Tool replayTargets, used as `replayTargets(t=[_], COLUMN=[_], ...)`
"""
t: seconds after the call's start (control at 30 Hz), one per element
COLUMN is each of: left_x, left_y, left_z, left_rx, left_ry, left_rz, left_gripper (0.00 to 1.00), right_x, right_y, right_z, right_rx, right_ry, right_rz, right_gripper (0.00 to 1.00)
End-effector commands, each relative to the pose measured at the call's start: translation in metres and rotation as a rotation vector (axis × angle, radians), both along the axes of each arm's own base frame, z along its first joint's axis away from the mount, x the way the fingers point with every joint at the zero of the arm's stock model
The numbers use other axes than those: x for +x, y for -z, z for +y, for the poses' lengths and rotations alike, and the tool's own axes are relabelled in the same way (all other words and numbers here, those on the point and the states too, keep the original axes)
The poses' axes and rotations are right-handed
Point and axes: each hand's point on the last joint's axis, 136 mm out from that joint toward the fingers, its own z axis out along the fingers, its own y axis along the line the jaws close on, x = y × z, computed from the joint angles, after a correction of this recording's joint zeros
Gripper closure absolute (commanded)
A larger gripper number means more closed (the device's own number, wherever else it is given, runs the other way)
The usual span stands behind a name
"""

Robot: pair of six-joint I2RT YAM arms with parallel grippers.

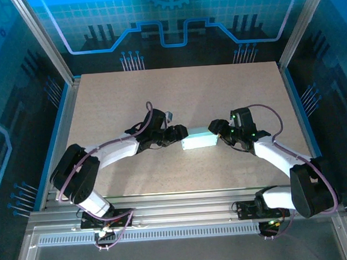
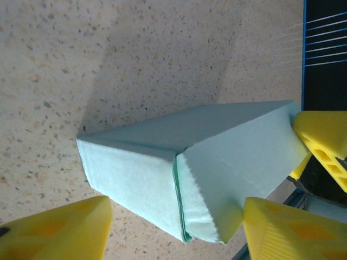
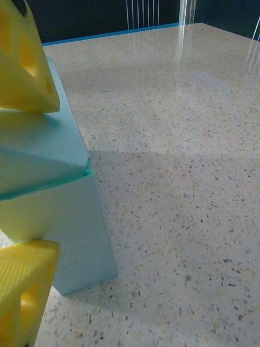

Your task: Fold the paper box

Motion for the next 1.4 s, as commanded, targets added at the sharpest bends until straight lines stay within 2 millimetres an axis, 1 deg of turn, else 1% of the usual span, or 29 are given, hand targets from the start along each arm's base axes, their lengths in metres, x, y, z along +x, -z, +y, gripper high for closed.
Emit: replayTargets(t=[0.0, 0.07, 0.1, 0.27, 0.4, 0.43, 0.47, 0.53, 0.63, 0.77, 0.9, 1.0, 1.17, 1.37], left_x=[0.000, -0.002, -0.003, -0.007, -0.011, -0.012, -0.013, -0.015, -0.018, -0.019, -0.019, -0.019, -0.019, -0.020], left_y=[0.005, 0.012, 0.016, 0.037, 0.053, 0.056, 0.060, 0.068, 0.076, 0.079, 0.082, 0.084, 0.084, 0.086], left_z=[-0.001, 0.000, 0.002, 0.011, 0.018, 0.019, 0.020, 0.023, 0.025, 0.026, 0.028, 0.029, 0.029, 0.029], left_rx=[-0.004, 0.007, 0.011, 0.023, 0.038, 0.039, 0.039, 0.038, 0.045, 0.056, 0.067, 0.071, 0.069, 0.073], left_ry=[-0.006, -0.007, -0.008, -0.028, -0.038, -0.042, -0.045, -0.049, -0.054, -0.050, -0.052, -0.056, -0.061, -0.057], left_rz=[0.061, 0.073, 0.083, 0.136, 0.164, 0.169, 0.179, 0.194, 0.208, 0.213, 0.219, 0.231, 0.241, 0.247], left_gripper=[0.43, 0.45, 0.50, 0.61, 0.66, 0.69, 0.70, 0.71, 0.71, 0.71, 0.71, 0.71, 0.71, 0.71], right_x=[-0.021, -0.021, -0.021, -0.021, -0.021, -0.021, -0.021, -0.019, -0.016, -0.011, -0.010, -0.009, -0.011, -0.014], right_y=[0.029, 0.029, 0.030, 0.030, 0.029, 0.029, 0.028, 0.024, 0.016, -0.002, -0.025, -0.034, -0.031, -0.019], right_z=[-0.003, -0.003, -0.003, -0.002, -0.002, -0.001, 0.000, 0.002, 0.005, 0.007, 0.012, 0.009, -0.007, -0.014], right_rx=[-0.043, -0.043, -0.043, -0.043, -0.044, -0.043, -0.041, -0.038, -0.032, -0.029, 0.006, 0.026, 0.065, 0.132], right_ry=[-0.009, -0.010, -0.010, -0.015, -0.024, -0.030, -0.034, -0.046, -0.068, -0.094, -0.122, -0.104, -0.046, -0.027], right_rz=[0.110, 0.112, 0.112, 0.113, 0.108, 0.106, 0.101, 0.088, 0.056, 0.001, -0.050, -0.069, -0.050, -0.017], right_gripper=[0.38, 0.38, 0.38, 0.38, 0.38, 0.38, 0.38, 0.37, 0.35, 0.31, 0.26, 0.24, 0.26, 0.38])
